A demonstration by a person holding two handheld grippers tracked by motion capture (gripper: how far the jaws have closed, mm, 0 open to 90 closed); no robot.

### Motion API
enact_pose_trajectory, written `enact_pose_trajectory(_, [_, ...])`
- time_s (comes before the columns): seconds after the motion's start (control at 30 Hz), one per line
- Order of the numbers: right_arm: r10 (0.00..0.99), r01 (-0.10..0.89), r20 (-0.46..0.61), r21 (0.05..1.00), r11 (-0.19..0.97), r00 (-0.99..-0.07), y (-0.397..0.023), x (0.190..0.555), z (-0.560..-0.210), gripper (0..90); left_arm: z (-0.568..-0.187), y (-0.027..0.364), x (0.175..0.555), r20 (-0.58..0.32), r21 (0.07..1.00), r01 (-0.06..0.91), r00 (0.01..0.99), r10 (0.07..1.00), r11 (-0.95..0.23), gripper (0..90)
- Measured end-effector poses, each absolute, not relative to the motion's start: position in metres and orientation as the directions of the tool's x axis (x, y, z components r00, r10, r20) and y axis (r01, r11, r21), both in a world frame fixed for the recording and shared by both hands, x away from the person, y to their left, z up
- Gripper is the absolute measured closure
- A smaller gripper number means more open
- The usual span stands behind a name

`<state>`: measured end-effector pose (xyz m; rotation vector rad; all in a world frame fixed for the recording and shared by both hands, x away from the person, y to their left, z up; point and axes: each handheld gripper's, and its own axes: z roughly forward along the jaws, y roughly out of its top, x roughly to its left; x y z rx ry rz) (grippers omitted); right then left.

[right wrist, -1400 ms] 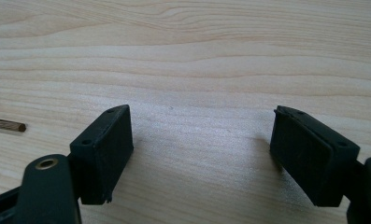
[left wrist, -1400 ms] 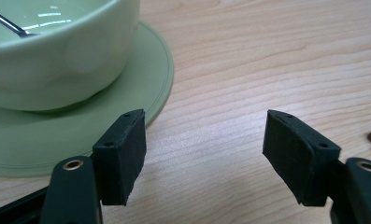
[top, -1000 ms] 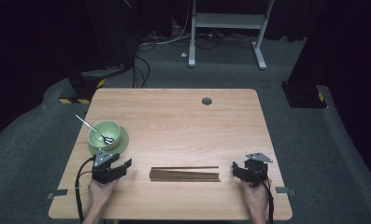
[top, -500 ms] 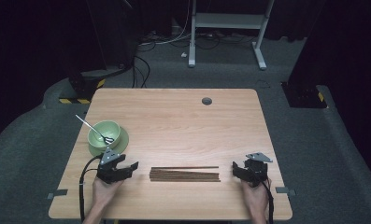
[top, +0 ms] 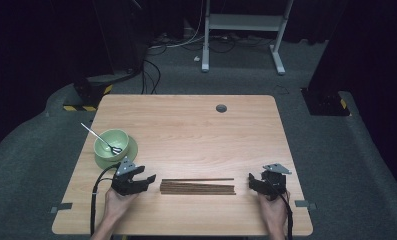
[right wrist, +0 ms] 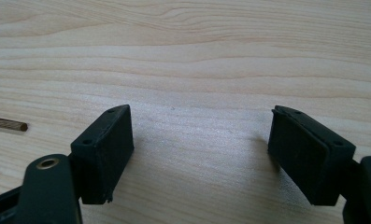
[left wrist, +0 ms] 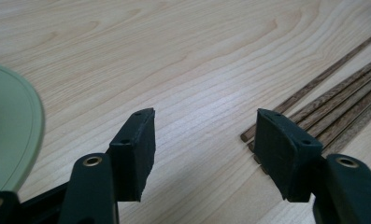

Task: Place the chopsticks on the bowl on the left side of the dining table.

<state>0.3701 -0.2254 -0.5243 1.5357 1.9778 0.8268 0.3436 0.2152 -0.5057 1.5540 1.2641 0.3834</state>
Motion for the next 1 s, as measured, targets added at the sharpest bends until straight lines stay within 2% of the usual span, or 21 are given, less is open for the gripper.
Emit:
enact_pose_trajectory(0.6, [0.97,0.668,-0.017,0.722,0.18,-0.243,-0.225,0.37,-0.524,22.7,-0.496,0.182,0.355,-0.353,0.844,0.535,0.513,0.783,0.03,43.4])
enact_pose_trajectory(0.77, [0.969,0.665,-0.019,0.724,0.184,-0.247,-0.225,0.37,-0.524,23.1,-0.493,0.168,0.358,-0.331,0.844,0.536,0.545,0.77,-0.017,40.4])
enact_pose_trajectory(1.0, [0.968,0.664,-0.018,0.724,0.186,-0.251,-0.225,0.37,-0.524,23.1,-0.493,0.153,0.365,-0.345,0.827,0.561,0.567,0.748,-0.044,40.5])
